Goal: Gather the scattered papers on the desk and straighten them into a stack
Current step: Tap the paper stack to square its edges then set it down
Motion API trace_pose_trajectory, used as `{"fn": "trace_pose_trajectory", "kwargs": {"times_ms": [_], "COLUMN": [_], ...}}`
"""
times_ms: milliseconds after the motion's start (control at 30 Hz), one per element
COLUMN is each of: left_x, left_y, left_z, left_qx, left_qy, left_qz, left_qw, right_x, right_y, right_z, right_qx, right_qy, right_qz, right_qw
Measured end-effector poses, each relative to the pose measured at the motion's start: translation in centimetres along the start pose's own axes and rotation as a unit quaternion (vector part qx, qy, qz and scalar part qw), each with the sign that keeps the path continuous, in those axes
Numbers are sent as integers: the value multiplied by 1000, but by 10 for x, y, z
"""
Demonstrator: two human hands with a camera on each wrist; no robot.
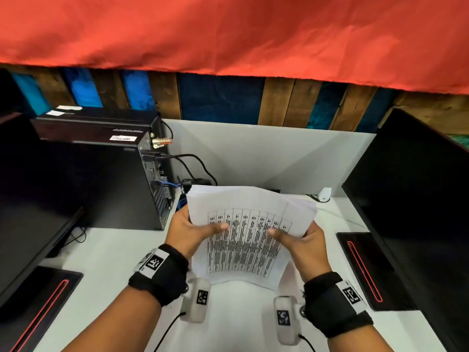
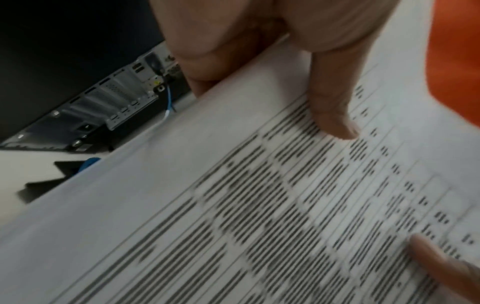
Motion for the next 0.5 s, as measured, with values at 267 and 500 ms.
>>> {"fn": "trace_pose_trajectory", "kwargs": {"times_ms": [267, 500], "left_x": [21, 28], "left_y": [11, 13], "left_z": [12, 30], "left_qx": [41, 133], "left_qy": [40, 33], "left_qz": [110, 171], "left_qw": [992, 976], "right_x": [-30, -27], "right_y": [15, 33], "right_z": [7, 19], "right_qx": [69, 127], "right_qy": [-4, 216], "right_qz": [-99, -252], "right_qw": [993, 935]}}
Point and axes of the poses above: each hand's wrist, its own y-axis away from the middle knuckle, its own z-axis out of the palm, x = y × z, the point moved 1 cm from there along -y, towards the middle knuckle, and after that the axes turned 10 degrees about y, right-handed, at the moved point
